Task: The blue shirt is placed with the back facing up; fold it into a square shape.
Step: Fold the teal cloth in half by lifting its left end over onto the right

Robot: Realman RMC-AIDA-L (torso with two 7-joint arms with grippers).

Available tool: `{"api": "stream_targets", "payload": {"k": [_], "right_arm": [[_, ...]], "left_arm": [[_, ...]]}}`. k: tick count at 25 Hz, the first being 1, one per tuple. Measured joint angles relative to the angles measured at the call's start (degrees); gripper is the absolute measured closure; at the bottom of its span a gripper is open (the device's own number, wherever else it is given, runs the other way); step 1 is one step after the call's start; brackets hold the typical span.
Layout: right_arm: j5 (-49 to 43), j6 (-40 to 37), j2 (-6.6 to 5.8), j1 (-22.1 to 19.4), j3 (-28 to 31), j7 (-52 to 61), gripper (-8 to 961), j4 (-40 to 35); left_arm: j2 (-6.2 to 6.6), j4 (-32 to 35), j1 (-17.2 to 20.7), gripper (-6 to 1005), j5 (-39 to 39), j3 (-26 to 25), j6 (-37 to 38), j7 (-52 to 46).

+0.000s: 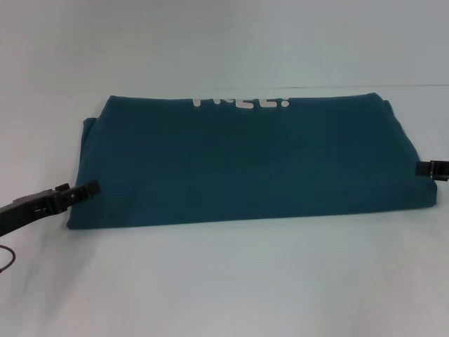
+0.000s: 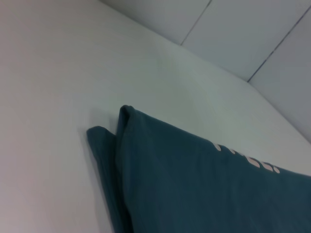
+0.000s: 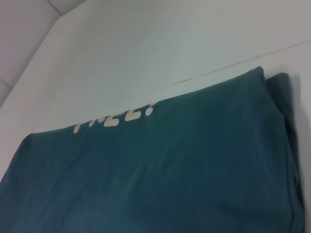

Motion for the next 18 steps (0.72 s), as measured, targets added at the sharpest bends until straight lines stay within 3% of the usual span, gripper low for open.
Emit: {"api": "stream_targets", "payload": {"k": [18], "right_arm": [[0.08, 0.95, 0.14, 0.12, 0.45, 0.03, 377, 0.08]], "left_arm": [[-0.01, -0.09, -0.52, 273, 4.90, 0.60, -2.20, -0.63]]}}
